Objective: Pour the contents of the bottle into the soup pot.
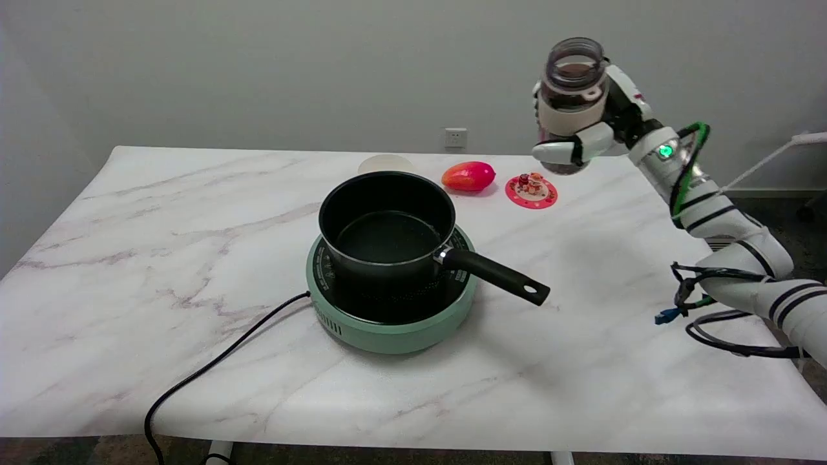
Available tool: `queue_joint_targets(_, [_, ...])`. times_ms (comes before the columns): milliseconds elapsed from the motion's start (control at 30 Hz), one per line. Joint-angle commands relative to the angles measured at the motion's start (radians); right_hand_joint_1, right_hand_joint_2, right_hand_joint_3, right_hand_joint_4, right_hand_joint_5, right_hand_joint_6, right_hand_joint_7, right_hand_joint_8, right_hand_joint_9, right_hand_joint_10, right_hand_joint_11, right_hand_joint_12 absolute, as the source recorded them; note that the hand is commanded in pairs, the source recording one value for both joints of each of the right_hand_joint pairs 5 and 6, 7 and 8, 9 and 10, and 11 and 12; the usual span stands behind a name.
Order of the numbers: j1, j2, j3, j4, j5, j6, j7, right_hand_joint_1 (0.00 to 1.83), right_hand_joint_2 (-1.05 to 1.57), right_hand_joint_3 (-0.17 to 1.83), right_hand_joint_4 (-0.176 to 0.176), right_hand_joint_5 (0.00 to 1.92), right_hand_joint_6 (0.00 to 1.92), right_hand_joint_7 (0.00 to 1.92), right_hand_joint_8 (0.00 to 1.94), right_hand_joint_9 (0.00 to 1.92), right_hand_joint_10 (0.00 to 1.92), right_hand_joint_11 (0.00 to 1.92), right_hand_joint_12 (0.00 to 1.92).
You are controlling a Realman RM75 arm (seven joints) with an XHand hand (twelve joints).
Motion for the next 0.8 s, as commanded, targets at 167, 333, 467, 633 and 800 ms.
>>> queue_joint_targets(167, [0.304, -0.050, -0.298, 0.337, -0.548, -0.410, -0.032, 1.53, 1.22, 0.70, 0.000, 1.92, 1.92, 1.92, 1.92, 1.41, 1.41, 1.26, 1.26])
queue_joint_targets(333, [0.335, -0.056, -0.322, 0.378, -0.697, -0.475, -0.032, 1.53, 1.21, 0.72, 0.000, 1.92, 1.92, 1.92, 1.92, 1.39, 1.39, 1.25, 1.25])
queue_joint_targets(467, [0.341, -0.056, -0.317, 0.389, -0.796, -0.484, -0.032, 1.55, 1.16, 0.79, 0.000, 1.92, 1.92, 1.92, 1.92, 1.37, 1.37, 1.24, 1.24])
queue_joint_targets(633, [0.349, -0.056, -0.313, 0.408, -0.886, -0.492, -0.035, 1.57, 1.12, 0.84, 0.000, 1.92, 1.92, 1.92, 1.92, 1.36, 1.36, 1.23, 1.23])
queue_joint_targets(800, [0.343, -0.056, -0.301, 0.431, -0.999, -0.496, -0.058, 1.58, 1.10, 0.87, 0.000, 1.92, 1.92, 1.92, 1.92, 1.36, 1.36, 1.23, 1.23])
